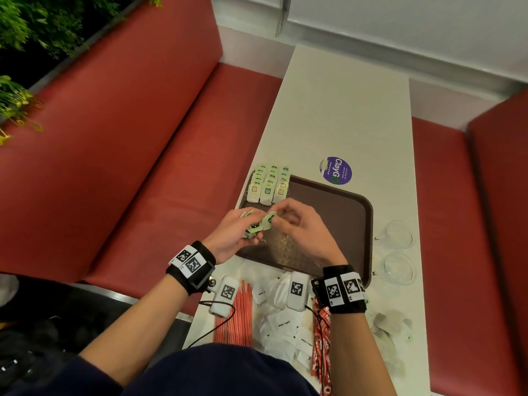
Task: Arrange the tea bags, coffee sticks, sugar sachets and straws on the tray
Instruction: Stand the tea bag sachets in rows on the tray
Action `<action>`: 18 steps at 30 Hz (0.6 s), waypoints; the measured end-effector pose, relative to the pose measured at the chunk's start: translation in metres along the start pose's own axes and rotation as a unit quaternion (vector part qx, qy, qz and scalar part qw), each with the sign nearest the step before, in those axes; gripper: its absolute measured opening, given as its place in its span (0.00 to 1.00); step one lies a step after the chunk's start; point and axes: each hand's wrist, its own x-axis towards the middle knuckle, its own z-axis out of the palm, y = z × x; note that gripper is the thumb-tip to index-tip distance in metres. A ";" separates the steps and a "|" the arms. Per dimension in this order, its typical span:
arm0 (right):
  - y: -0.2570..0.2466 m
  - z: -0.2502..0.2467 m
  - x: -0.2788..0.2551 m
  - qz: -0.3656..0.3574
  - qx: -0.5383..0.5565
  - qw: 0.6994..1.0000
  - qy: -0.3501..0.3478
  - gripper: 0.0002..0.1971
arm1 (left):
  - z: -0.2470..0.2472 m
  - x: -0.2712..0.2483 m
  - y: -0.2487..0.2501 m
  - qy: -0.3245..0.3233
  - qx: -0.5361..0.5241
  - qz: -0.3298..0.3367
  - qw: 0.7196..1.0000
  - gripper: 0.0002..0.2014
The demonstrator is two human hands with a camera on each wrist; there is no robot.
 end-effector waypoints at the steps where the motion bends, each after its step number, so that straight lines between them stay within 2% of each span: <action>1: 0.001 0.001 0.001 0.002 0.002 1.000 0.016 0.06 | 0.000 0.000 0.000 0.000 0.002 -0.002 1.000 0.12; 3: 0.002 0.004 0.001 0.003 0.018 0.999 0.050 0.05 | 0.000 0.002 -0.001 0.001 0.014 -0.005 1.000 0.10; 7: -0.002 0.008 0.000 -0.011 0.090 0.990 0.107 0.04 | -0.001 0.003 -0.005 0.007 0.021 0.015 1.000 0.14; 11: 0.006 0.011 0.003 0.011 0.078 0.981 0.177 0.06 | 0.003 0.002 -0.005 -0.014 0.013 0.020 1.000 0.18; 14: 0.015 0.012 0.005 0.021 0.093 0.975 0.202 0.07 | 0.006 0.004 -0.006 -0.003 0.066 0.047 0.997 0.14; 18: 0.028 0.015 0.005 0.062 0.107 0.969 0.216 0.05 | 0.010 0.010 -0.008 0.037 0.076 0.065 0.994 0.08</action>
